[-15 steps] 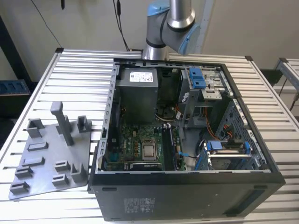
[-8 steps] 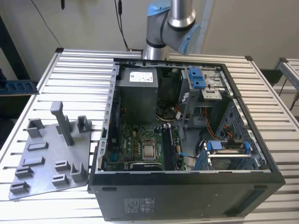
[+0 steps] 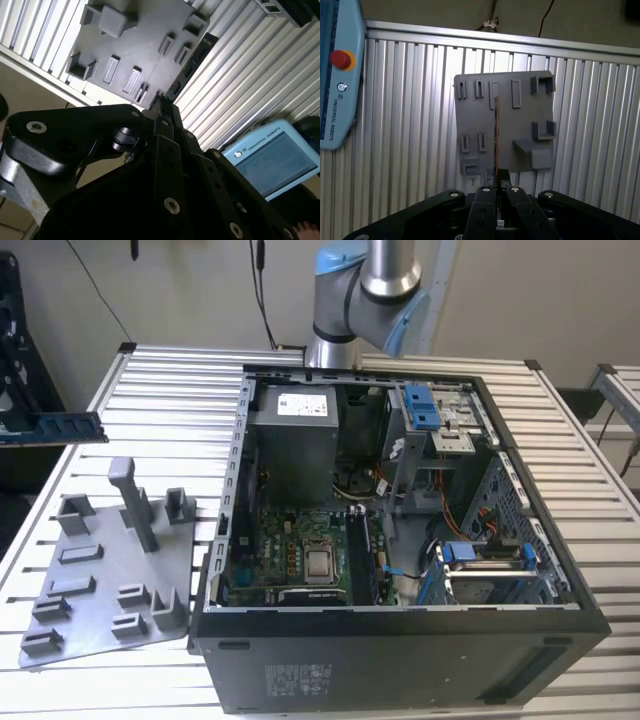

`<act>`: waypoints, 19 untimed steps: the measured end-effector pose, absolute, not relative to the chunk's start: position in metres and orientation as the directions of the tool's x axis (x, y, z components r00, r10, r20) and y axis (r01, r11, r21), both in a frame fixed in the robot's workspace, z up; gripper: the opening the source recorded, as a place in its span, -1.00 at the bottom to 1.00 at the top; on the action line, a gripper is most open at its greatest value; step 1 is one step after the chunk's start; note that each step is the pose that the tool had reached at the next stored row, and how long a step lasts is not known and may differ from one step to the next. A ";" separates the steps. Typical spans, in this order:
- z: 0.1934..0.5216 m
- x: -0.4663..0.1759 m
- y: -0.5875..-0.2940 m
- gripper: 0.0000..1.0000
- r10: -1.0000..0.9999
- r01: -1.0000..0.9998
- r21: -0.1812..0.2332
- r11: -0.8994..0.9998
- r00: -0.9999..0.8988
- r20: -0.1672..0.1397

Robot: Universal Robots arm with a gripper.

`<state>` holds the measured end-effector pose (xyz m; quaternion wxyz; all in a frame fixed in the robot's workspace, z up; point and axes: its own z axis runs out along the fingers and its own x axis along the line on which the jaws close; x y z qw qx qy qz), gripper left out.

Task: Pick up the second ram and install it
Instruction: 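Pick up the second ram and move it above second insertion slot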

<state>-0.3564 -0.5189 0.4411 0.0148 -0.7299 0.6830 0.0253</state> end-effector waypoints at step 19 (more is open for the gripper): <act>0.441 -0.280 -0.519 -0.73 -0.996 -0.998 0.015 -0.067 0.066 -0.057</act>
